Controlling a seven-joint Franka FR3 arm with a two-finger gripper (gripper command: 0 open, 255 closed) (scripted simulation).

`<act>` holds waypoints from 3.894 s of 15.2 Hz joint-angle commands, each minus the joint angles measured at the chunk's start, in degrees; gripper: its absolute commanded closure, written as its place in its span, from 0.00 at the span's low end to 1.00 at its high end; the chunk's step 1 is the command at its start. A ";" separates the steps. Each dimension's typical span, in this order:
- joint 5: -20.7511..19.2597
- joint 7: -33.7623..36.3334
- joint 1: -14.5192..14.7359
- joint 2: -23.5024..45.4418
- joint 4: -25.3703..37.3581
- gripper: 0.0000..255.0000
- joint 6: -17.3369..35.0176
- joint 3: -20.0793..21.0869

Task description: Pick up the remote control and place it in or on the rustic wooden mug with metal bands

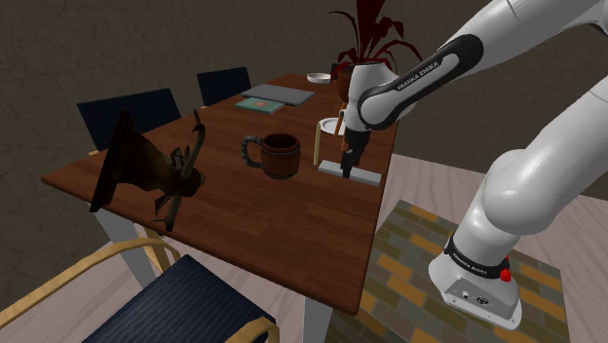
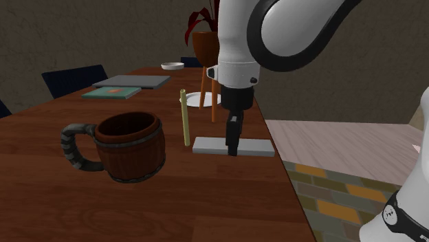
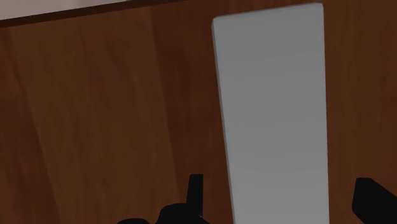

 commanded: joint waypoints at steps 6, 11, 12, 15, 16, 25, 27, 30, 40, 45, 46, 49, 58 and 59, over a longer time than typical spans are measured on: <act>0.03 0.11 0.06 0.43 -0.22 0.00 0.68 0.06; 0.03 0.11 0.06 0.42 -0.21 1.00 0.67 0.05; 0.03 0.11 0.06 0.42 -0.21 1.00 0.67 0.05; 0.03 0.11 0.06 0.43 -0.21 1.00 0.67 0.06; 0.03 0.11 0.06 0.42 -0.21 1.00 0.67 0.05; 0.10 0.05 0.06 -4.21 2.70 1.00 -6.87 0.29; 0.13 0.03 0.06 -5.18 3.56 1.00 -8.70 0.36; 0.18 -0.01 0.07 -6.50 4.94 1.00 -11.40 0.45; 0.37 -0.15 0.13 -9.77 10.33 1.00 -20.06 0.74; 0.48 -0.22 0.17 -10.79 13.44 1.00 -24.19 0.88; 0.50 -0.24 0.17 -10.95 14.09 1.00 -25.00 0.90; 0.56 -0.29 0.20 -11.34 16.11 1.00 -27.41 0.98; 2.07 2.94 1.83 -4.27 25.57 1.00 -29.90 3.52; 2.32 3.74 2.19 -2.39 27.31 1.00 -29.79 4.08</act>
